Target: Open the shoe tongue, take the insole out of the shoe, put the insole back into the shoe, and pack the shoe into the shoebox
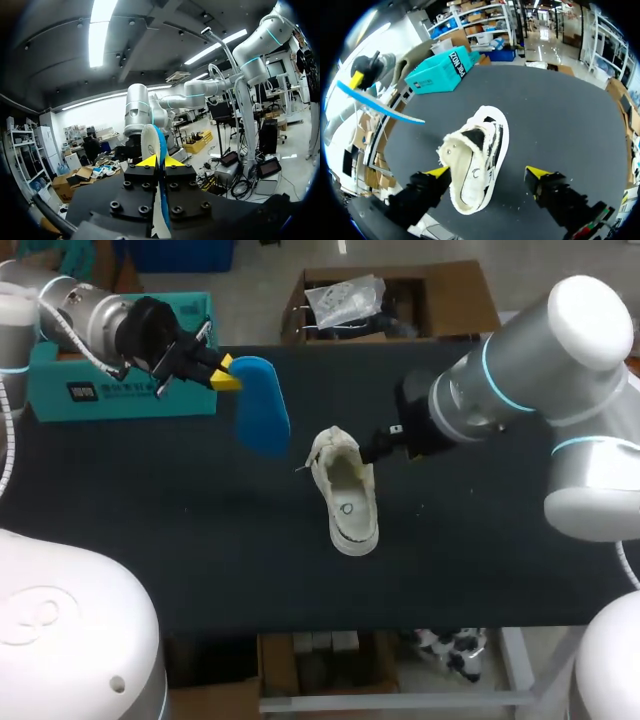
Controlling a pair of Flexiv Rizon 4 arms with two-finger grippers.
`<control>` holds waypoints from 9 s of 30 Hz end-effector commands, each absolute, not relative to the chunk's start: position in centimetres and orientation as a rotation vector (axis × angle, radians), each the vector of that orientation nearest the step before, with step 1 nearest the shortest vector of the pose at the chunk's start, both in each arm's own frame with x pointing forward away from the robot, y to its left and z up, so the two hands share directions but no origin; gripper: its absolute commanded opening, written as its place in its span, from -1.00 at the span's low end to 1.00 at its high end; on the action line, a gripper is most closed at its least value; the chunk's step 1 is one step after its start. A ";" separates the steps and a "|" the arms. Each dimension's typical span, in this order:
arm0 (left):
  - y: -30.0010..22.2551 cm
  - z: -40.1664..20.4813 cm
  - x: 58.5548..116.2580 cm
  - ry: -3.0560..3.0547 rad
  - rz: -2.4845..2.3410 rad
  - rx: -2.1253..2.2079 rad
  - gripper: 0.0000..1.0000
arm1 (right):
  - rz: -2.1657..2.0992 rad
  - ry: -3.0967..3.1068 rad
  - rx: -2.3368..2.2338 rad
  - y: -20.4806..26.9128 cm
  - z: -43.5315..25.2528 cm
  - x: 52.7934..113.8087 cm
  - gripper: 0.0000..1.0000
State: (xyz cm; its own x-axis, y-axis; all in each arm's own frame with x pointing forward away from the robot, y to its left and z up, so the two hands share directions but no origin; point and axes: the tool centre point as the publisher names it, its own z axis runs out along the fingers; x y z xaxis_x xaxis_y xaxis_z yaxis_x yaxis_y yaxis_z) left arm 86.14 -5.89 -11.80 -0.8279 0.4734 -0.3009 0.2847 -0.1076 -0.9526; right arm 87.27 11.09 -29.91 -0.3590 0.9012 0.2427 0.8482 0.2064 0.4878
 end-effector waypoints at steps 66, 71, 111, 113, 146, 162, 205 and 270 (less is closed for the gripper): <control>-15.8 -10.7 80.5 -1.629 2.245 0.005 -1.00 | 0.829 1.567 3.783 7.3 -27.0 80.5 1.00; -15.8 -10.7 80.5 -1.629 2.245 0.005 -1.00 | 0.829 1.567 3.783 7.3 -27.0 80.5 1.00; -15.8 -10.7 80.5 -1.629 2.245 0.005 -1.00 | 0.095 0.560 4.464 10.0 -26.4 83.0 1.00; -15.8 -10.7 80.5 -1.629 2.245 0.005 -1.00 | 0.115 0.579 4.489 10.3 -26.2 82.4 1.00; -19.6 -14.3 80.0 -1.779 2.330 -0.617 -1.00 | 0.010 0.413 4.632 13.8 -27.1 80.7 -0.21; -19.4 -15.3 80.0 -1.809 2.254 -0.630 0.50 | 0.116 0.550 4.609 14.5 -26.9 80.3 -1.00; -13.2 -15.5 87.7 -1.890 1.483 -1.215 1.00 | -0.255 1.393 4.430 13.8 -24.8 74.6 -1.00; -12.4 -18.0 82.6 -2.146 1.638 -1.150 1.00 | 0.207 1.643 4.370 14.2 -23.7 73.9 -1.00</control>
State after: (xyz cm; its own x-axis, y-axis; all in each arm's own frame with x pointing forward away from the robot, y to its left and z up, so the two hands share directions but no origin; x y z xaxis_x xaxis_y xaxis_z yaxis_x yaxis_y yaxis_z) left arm 87.97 -11.74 -17.86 -0.5009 0.8406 -0.2061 0.3533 -0.0188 -0.9353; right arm 74.81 14.77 -23.84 0.8527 0.3463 0.3911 0.3805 0.1012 -0.9192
